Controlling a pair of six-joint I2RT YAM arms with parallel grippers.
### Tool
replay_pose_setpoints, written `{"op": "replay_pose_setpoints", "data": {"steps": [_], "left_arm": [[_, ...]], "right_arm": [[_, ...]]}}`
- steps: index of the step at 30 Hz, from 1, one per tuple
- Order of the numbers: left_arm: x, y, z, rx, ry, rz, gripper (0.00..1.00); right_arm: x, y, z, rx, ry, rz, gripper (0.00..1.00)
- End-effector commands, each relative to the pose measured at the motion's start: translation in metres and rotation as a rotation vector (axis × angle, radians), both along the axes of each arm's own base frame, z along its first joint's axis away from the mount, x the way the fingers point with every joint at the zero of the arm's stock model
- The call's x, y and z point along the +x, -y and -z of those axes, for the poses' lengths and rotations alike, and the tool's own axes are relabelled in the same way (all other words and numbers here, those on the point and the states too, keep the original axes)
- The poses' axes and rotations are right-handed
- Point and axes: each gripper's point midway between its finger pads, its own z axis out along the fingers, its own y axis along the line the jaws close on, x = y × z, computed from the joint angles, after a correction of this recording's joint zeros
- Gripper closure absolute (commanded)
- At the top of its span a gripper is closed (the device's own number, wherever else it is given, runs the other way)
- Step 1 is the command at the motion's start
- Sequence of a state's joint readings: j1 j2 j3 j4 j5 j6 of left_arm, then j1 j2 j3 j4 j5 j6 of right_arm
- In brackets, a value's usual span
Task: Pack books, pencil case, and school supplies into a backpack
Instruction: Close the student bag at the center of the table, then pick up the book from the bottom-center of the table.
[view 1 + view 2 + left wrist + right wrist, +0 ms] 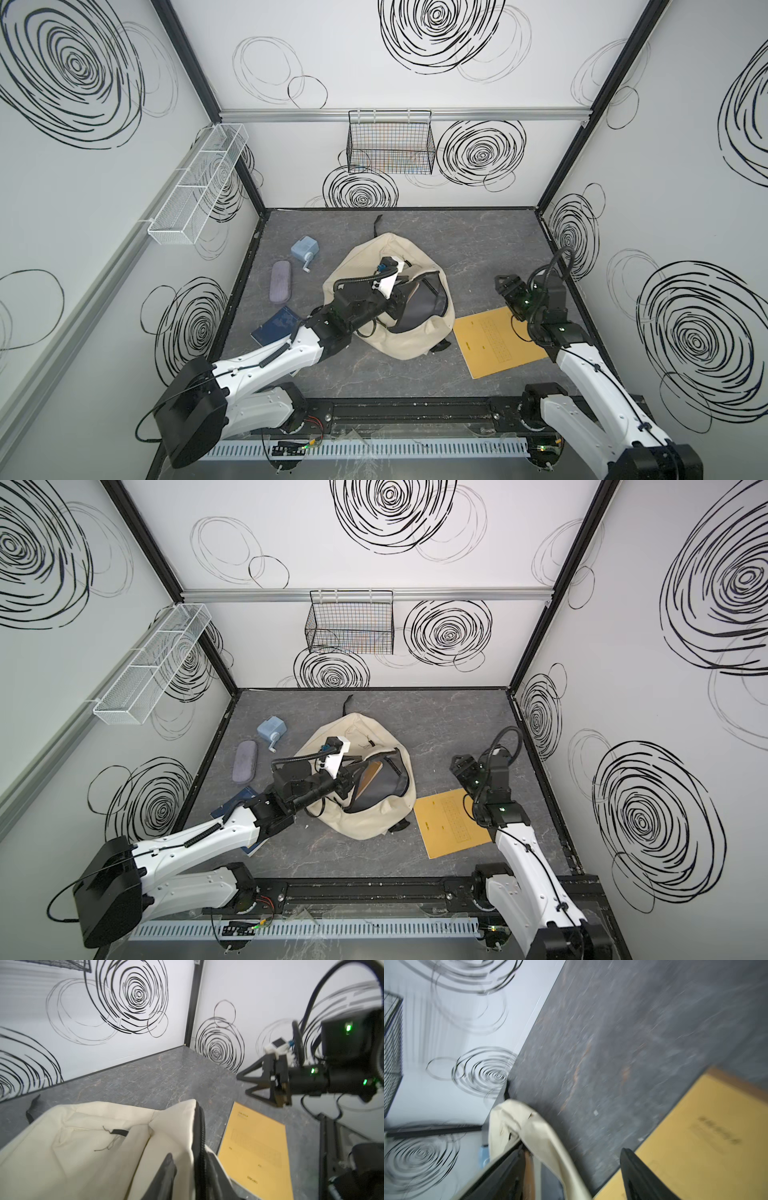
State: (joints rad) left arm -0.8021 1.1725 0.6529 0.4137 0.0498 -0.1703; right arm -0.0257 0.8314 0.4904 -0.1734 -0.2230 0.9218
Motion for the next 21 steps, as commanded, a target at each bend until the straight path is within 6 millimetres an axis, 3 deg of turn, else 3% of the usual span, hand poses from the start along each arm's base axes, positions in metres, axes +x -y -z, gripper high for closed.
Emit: {"op": "replay_pose_setpoints", "data": {"steps": [1, 3, 6, 11, 18, 21], "left_arm": [[0.003, 0.006, -0.011, -0.003, -0.003, -0.048, 0.61], [-0.002, 0.010, -0.009, 0.008, -0.034, -0.061, 0.42], [-0.010, 0.012, -0.011, 0.004, -0.076, -0.078, 0.22], [-0.027, 0.020, -0.016, 0.025, -0.166, -0.078, 0.21], [-0.085, 0.072, 0.022, 0.126, -0.379, 0.069, 0.21], [-0.113, 0.100, 0.044, 0.173, -0.447, 0.141, 0.20]], "right_arm": [[-0.032, 0.029, 0.043, -0.168, -0.217, -0.017, 0.22], [-0.035, 0.040, 0.053, -0.196, -0.272, -0.004, 0.21], [-0.039, 0.061, 0.061, -0.194, -0.321, 0.032, 0.21], [-0.044, 0.098, 0.066, -0.214, -0.383, 0.109, 0.21], [-0.048, 0.126, 0.087, -0.194, -0.478, 0.189, 0.21], [-0.055, 0.119, 0.110, -0.113, -0.545, 0.155, 0.21]]}}
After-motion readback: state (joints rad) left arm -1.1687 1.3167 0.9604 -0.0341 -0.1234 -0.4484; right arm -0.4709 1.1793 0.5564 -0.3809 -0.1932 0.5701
